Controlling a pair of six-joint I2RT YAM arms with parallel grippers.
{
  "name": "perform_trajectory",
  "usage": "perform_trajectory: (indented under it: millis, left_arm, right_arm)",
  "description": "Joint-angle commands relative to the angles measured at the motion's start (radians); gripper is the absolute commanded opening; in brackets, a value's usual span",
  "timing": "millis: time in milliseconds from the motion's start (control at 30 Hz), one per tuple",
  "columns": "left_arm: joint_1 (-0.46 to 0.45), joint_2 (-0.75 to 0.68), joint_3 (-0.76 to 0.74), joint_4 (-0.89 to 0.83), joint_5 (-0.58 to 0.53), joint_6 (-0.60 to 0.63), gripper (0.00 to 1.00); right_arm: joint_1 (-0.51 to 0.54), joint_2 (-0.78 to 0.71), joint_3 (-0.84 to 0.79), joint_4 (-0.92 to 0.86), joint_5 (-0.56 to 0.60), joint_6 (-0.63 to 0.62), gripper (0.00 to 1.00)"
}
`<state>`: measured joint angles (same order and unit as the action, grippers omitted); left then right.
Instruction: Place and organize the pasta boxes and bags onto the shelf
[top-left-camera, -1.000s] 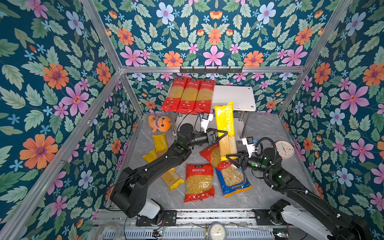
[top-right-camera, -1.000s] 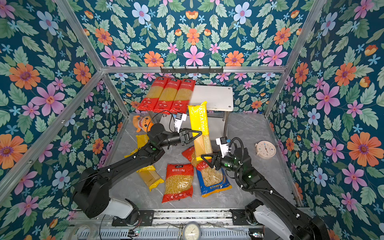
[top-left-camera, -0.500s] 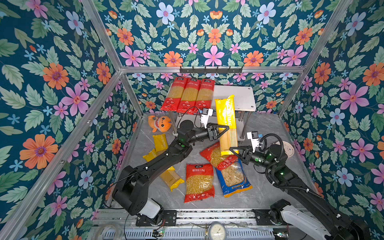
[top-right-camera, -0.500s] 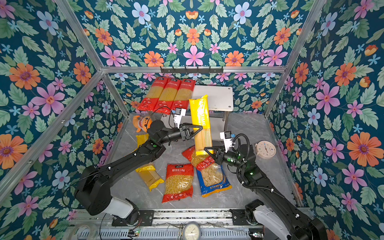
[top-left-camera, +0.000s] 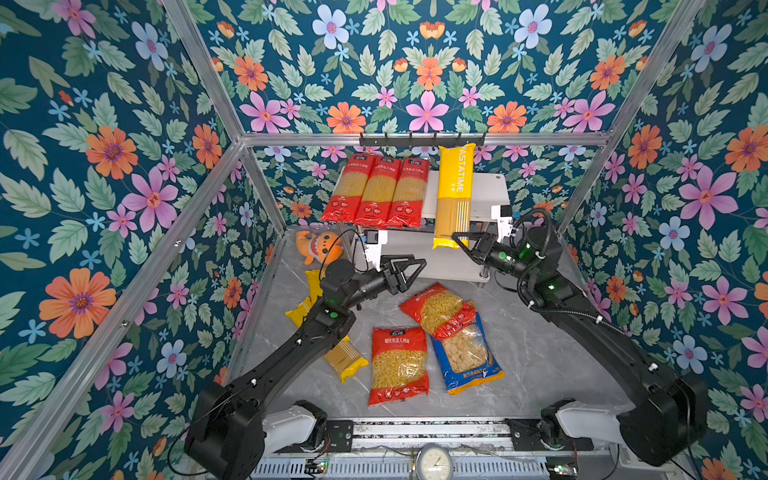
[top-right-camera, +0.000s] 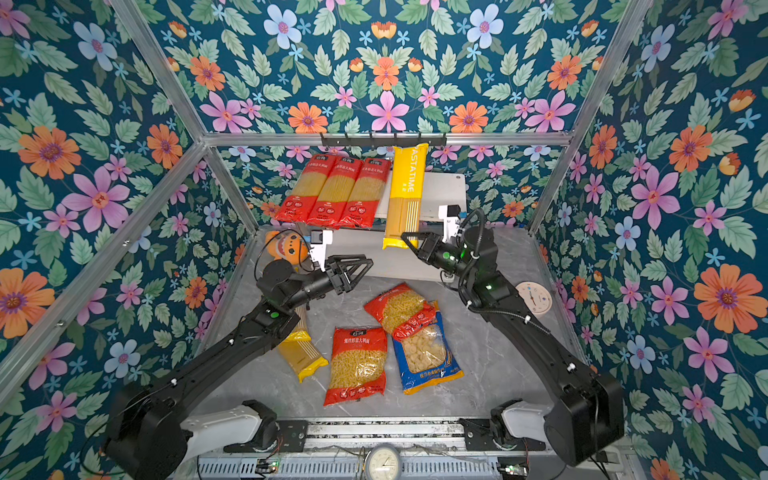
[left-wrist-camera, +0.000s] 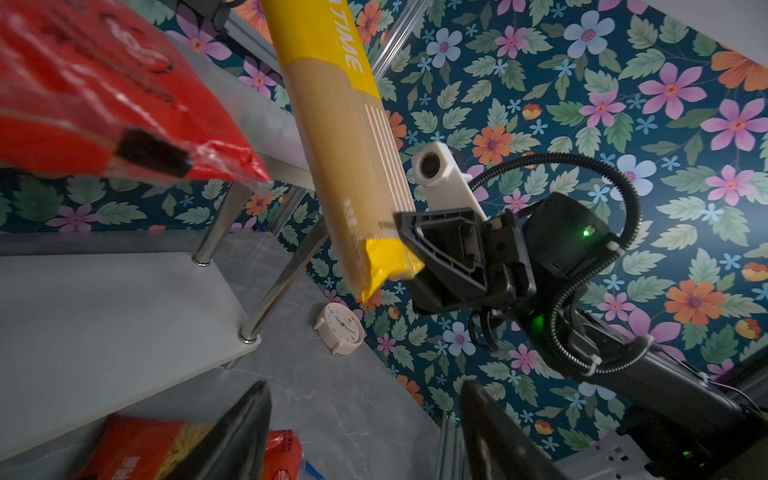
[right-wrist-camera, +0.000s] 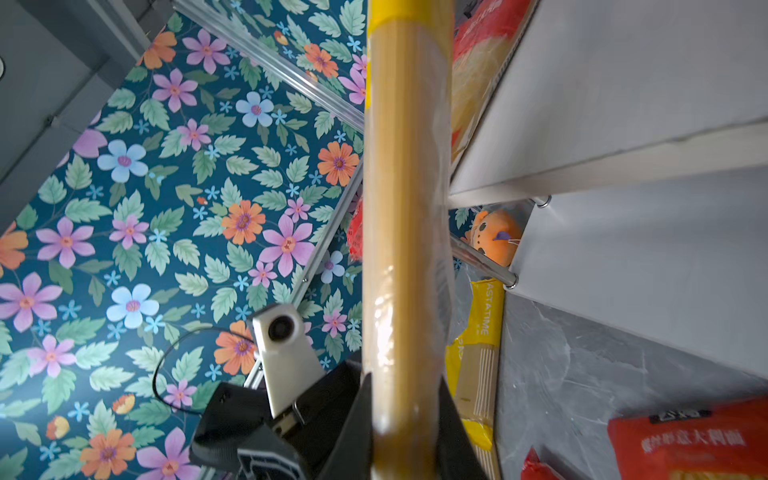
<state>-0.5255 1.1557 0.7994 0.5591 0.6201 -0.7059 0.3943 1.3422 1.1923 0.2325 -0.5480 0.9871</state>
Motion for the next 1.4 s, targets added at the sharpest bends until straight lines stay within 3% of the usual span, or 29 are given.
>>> perform_trajectory:
  millis: [0, 133, 433, 633, 800, 1067, 1233, 1367]
  left_arm:
    - [0.042, -0.066, -0.05, -0.141, -0.064, 0.072, 0.74]
    - [0.079, -0.143, -0.108, -0.251, -0.124, 0.101, 0.73]
    - [0.079, -0.194, -0.184, -0.265, -0.161, 0.077, 0.73]
    - [0.08, -0.166, -0.173, -0.273, -0.154, 0.06, 0.72]
    - [0.081, -0.145, -0.156, -0.299, -0.163, 0.06, 0.72]
    - [0.132, -0.109, -0.184, -0.423, -0.223, 0.036, 0.73]
    - [0.165, -0.09, -0.178, -0.583, -0.355, 0.046, 0.72]
    - [0.248, -0.1, -0.173, -0.678, -0.406, 0.037, 0.72]
  right_arm:
    - [-0.002, 0.078, 0.11, 0.021, -0.012, 0.117, 0.0]
    - [-0.005, 0.159, 0.204, -0.009, -0.03, 0.195, 0.0]
    - [-0.006, 0.235, 0.255, 0.007, -0.02, 0.301, 0.0]
    - [-0.005, 0.227, 0.284, -0.048, -0.002, 0.254, 0.26]
    - [-0.006, 0.159, 0.237, -0.089, -0.001, 0.188, 0.59]
    - [0.006, -0.014, 0.025, -0.078, -0.014, 0.094, 0.67]
    - [0.144, -0.146, -0.157, -0.043, 0.203, -0.025, 0.69]
    - [0.274, -0.127, -0.225, -0.048, 0.325, -0.073, 0.68]
